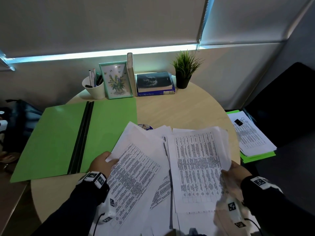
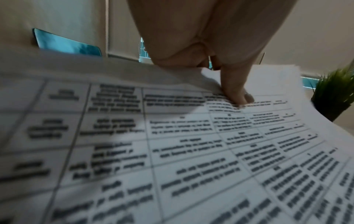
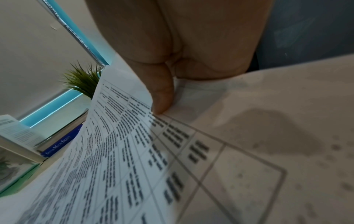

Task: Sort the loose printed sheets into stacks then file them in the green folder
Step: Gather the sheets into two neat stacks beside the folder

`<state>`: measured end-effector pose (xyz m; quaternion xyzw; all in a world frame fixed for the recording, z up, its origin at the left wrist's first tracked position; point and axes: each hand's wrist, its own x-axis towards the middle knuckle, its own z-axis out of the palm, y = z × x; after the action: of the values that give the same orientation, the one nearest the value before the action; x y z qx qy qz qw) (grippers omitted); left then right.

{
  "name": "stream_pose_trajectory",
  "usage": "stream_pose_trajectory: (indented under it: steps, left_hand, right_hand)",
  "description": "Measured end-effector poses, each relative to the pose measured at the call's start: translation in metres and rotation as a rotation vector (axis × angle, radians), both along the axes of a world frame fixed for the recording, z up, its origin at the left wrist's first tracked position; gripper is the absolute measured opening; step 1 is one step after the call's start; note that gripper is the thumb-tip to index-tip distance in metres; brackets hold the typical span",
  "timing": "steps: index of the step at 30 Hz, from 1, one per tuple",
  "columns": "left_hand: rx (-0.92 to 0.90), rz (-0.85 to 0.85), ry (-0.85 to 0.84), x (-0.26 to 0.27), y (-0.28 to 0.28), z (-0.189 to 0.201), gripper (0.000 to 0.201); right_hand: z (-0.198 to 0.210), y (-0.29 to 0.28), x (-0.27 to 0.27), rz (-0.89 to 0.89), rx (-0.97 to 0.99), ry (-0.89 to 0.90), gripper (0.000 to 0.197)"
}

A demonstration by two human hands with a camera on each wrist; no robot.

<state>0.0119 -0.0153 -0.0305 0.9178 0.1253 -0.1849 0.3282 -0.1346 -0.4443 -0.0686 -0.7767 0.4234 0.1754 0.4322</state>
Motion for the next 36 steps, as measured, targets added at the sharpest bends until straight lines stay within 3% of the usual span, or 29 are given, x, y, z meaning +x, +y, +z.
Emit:
stream_pose_trajectory:
  steps: [2, 5, 9, 13, 18, 22, 29, 32, 36]
  left_hand:
    - [0.000, 0.027, -0.006, -0.003, -0.001, 0.001, 0.058]
    - [0.010, 0.065, -0.070, -0.008, 0.002, 0.003, 0.049]
    - [-0.056, 0.137, -0.134, -0.013, 0.015, 0.011, 0.046]
    - [-0.104, 0.183, -0.225, -0.019, 0.018, 0.028, 0.042]
    - [-0.128, 0.109, -0.319, -0.026, 0.014, 0.050, 0.020]
    - [-0.215, 0.039, -0.346, -0.034, -0.006, 0.076, 0.010]
    - [-0.380, -0.083, -0.480, -0.054, -0.057, 0.133, 0.010]
    - [-0.469, -0.077, -0.510, -0.062, -0.076, 0.154, 0.006]
    - [-0.695, 0.006, -0.454, -0.061, -0.092, 0.167, 0.036]
  right_hand:
    - [0.001, 0.001, 0.000, -0.013, 0.002, 0.004, 0.038]
    - [0.005, 0.002, -0.003, -0.014, 0.005, 0.007, 0.026]
    - [-0.006, -0.006, -0.003, -0.012, 0.052, -0.013, 0.036]
    - [0.010, 0.004, -0.002, 0.006, 0.034, -0.018, 0.028]
    - [0.011, 0.005, -0.002, 0.029, -0.002, -0.031, 0.043]
    - [0.016, 0.010, -0.004, 0.037, -0.042, -0.049, 0.038]
    - [0.030, 0.012, -0.003, -0.031, 0.075, -0.155, 0.030]
    - [0.035, 0.012, 0.001, -0.045, 0.099, -0.196, 0.037]
    - [0.054, 0.021, 0.002, -0.105, 0.232, -0.288, 0.027]
